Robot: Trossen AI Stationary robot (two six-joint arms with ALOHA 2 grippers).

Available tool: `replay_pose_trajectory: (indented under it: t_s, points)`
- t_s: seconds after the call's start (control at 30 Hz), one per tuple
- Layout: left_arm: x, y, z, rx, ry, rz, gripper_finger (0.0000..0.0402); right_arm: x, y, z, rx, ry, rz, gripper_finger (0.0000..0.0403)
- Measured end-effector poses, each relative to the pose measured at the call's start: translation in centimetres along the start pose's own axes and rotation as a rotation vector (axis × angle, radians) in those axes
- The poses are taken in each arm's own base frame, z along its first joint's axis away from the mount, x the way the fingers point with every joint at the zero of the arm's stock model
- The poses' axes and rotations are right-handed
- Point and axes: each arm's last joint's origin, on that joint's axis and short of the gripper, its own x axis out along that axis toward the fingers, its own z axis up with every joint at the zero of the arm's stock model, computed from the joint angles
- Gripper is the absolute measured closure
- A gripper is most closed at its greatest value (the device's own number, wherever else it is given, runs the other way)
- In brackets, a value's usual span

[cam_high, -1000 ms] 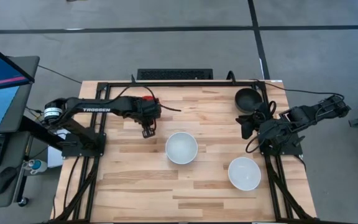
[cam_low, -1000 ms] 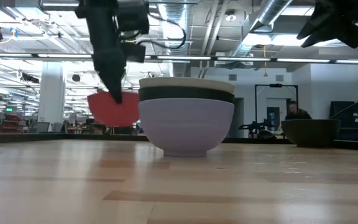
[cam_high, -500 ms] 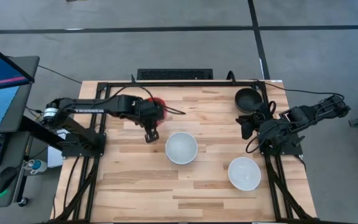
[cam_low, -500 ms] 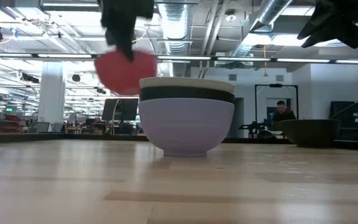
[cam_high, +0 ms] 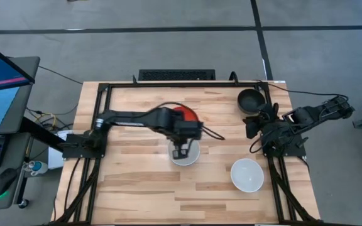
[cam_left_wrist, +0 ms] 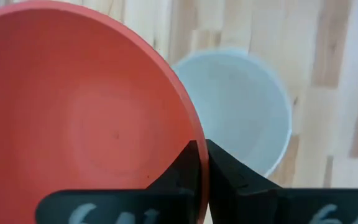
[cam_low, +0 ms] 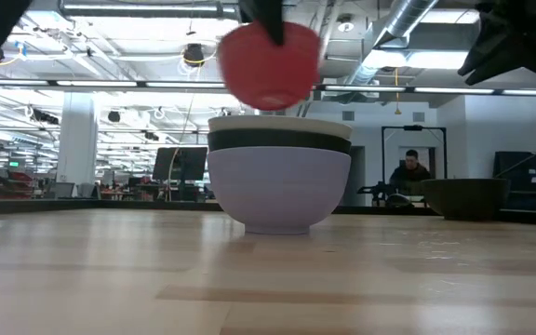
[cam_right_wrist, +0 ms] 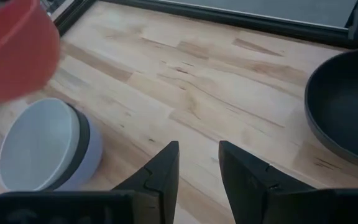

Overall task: Nest bowls inside each other
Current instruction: Stack the orange bowl on top of the white bowl

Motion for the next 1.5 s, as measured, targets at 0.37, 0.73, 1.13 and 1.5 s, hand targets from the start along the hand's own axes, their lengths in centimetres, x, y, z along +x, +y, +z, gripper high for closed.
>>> replay_pose_trajectory:
  t_s: [0.37, 0.73, 1.13, 1.5]
  points:
    - [3.8, -3.2, -0.1, 0.008, 0.050, -0.072, 0.0401, 0.0, -0.2, -0.1, -0.013, 0.005, -0.012, 0.0265]
    - [4.4, -7.2, -0.2, -0.047, 0.021, -0.165, 0.0401, 0.0, -0.3, -0.1, -0.020, 0.010, -0.020, 0.0265]
    - [7.2, -8.8, -0.5, 0.037, 0.034, 0.007, 0.0401, 0.0, -0.1, -0.2, -0.009, 0.038, -0.001, 0.0265]
    - [7.4, -8.3, -0.2, 0.045, 0.033, -0.005, 0.0398, 0.0, -0.1, -0.2, -0.006, 0.040, -0.001, 0.0265]
